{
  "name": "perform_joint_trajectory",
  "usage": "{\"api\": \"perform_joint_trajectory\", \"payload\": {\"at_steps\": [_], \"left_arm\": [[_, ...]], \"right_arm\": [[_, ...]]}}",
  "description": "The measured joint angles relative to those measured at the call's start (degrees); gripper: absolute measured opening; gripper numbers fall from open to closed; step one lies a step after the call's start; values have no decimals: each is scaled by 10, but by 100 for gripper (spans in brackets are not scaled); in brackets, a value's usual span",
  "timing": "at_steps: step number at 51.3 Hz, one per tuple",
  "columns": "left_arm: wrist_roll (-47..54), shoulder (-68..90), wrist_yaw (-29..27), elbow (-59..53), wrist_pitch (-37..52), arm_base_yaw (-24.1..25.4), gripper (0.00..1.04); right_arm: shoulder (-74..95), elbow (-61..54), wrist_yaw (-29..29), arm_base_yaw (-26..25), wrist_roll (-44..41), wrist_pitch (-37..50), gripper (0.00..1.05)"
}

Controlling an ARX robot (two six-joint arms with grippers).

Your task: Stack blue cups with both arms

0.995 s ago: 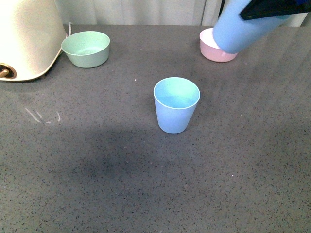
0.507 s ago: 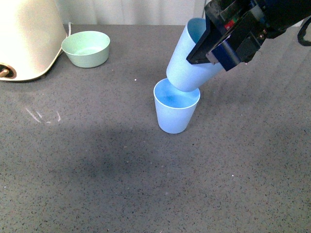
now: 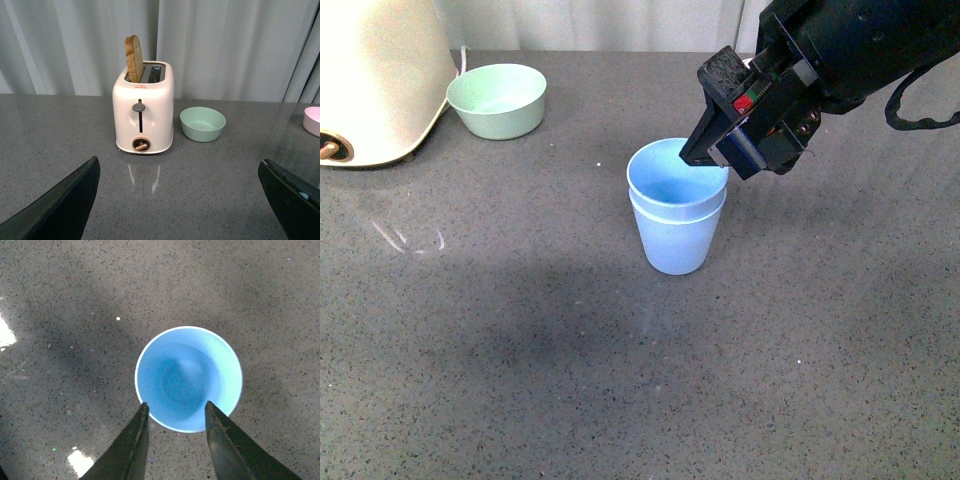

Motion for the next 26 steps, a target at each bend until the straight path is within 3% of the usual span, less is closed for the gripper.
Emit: {"api": "perform_joint_trajectory", "payload": {"at_steps": [6,15,26], "left_arm": [[0,0,0,0,0,0,96],[0,0,0,0,0,0,96],[0,0,0,0,0,0,96]], "right_arm": [[-14,-2,-19,-13,21,20,60],[-130,-69,-51,-89,78,103,94],[-260,-173,-116,-193,169,184,96]]}}
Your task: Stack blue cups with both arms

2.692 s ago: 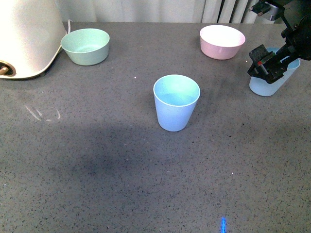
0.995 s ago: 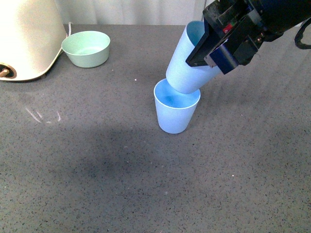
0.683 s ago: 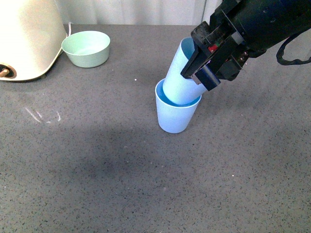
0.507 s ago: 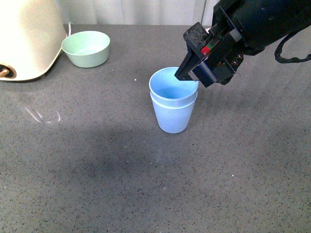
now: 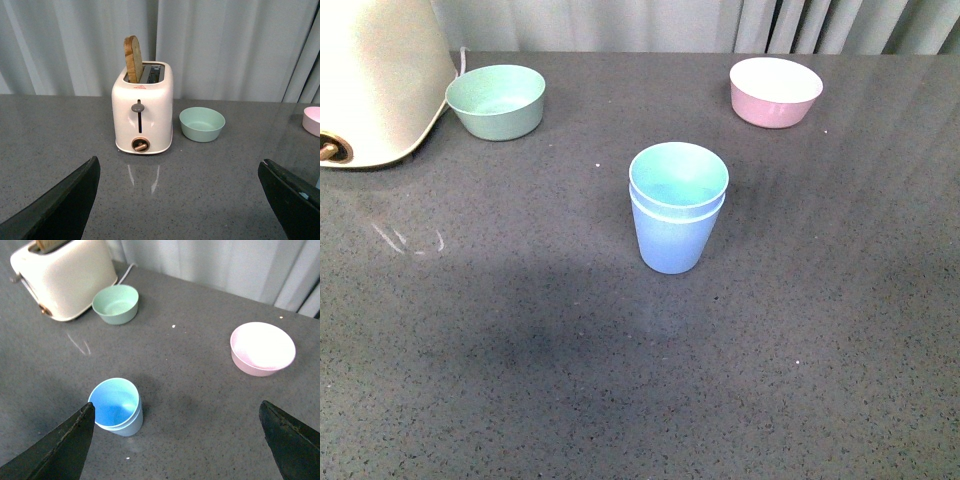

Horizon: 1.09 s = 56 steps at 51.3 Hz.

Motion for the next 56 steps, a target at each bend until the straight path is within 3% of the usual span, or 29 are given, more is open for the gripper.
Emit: {"api": "perform_joint_trajectory", "payload": {"at_steps": [9,13,17,27,36,56], "left_arm": [[0,0,0,0,0,0,96],[0,0,0,0,0,0,96],[0,0,0,0,0,0,96],[0,0,0,0,0,0,96],[0,0,0,0,0,0,96],[0,0,0,0,0,0,96]], "right_arm": [[-99,-95,-10,-88,59,47,95],[-119,-170,167,-73,82,217,81],[-136,-225,256,-71,89,303,68],[-189,-301,276,-70,97,346,41],[-248,-371,277,-70,97,349,2],[-378,-449,277,-70,99,298,2]]}}
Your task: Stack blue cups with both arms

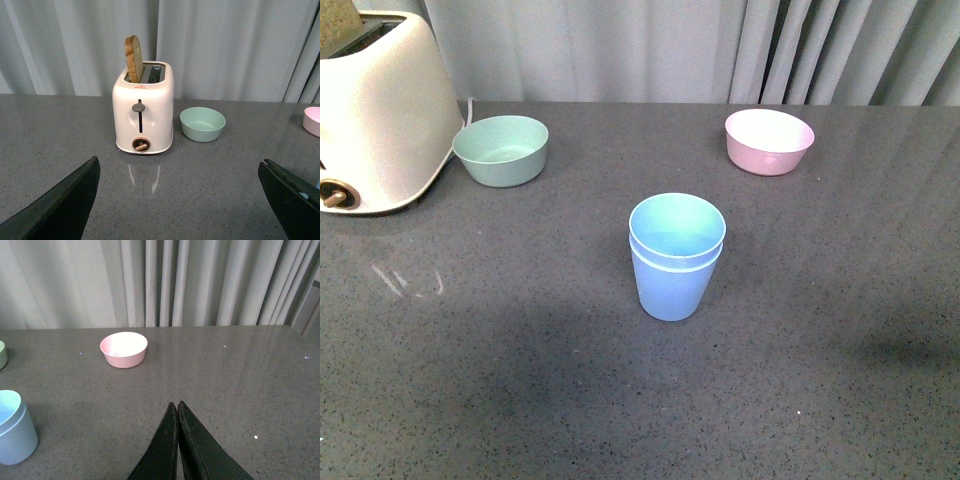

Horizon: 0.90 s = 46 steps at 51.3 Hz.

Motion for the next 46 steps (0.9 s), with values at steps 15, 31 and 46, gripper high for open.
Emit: {"api": "perform_joint_trajectory", "payload": {"at_steps": [15,31,46], "left_arm": [[0,0,0,0,0,0,96],[0,0,0,0,0,0,96],[0,0,0,0,0,0,96]], "right_arm": [[-83,-31,-1,0,0,-43,2],[-155,-31,0,0,0,-105,2],[-220,-31,0,0,0,-169,2]]}}
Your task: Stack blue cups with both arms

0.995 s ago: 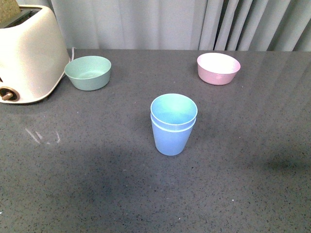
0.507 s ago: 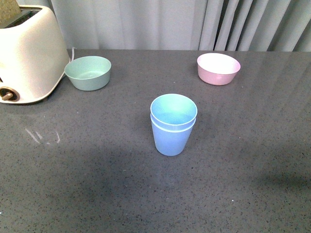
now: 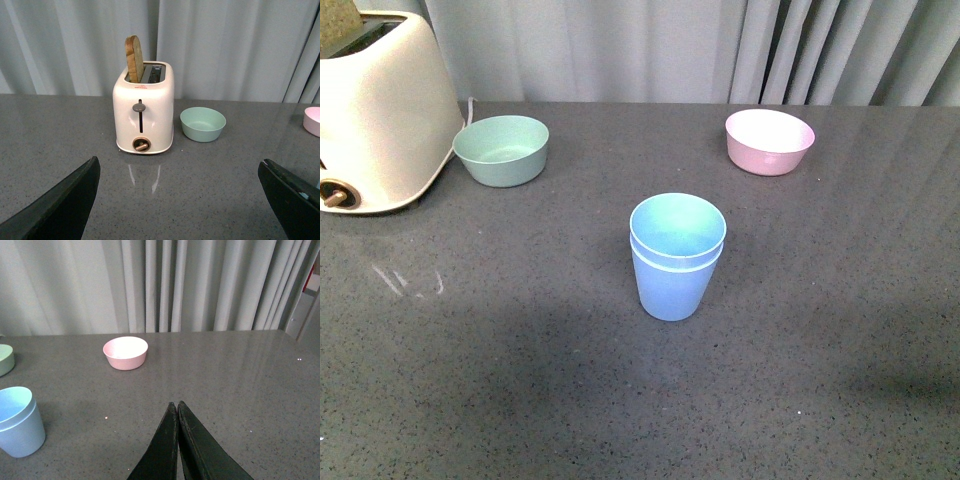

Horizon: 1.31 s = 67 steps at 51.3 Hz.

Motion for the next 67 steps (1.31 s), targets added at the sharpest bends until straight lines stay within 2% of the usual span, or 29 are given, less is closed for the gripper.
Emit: {"api": "perform_joint_trajectory", "payload": {"at_steps": [12,17,33,36,40,51,60,62,67], "left_arm": [[0,0,0,0,0,0,96],[0,0,0,0,0,0,96],[0,0,0,0,0,0,96],[0,0,0,0,0,0,96],[0,0,0,0,0,0,96],[0,0,0,0,0,0,96],[0,0,0,0,0,0,96],[0,0,0,0,0,0,96],[0,0,0,0,0,0,96]], "right_arm": [[-37,0,0,0,0,-37,2],[-109,0,0,0,0,-124,2],[-127,0,0,0,0,-131,2],[-128,0,0,0,0,-131,8],[-128,0,0,0,0,-131,28],[-128,0,0,0,0,-131,61],[-128,0,0,0,0,-131,94],[-128,0,0,0,1,-131,97],[-128,0,0,0,1,-131,96]]}}
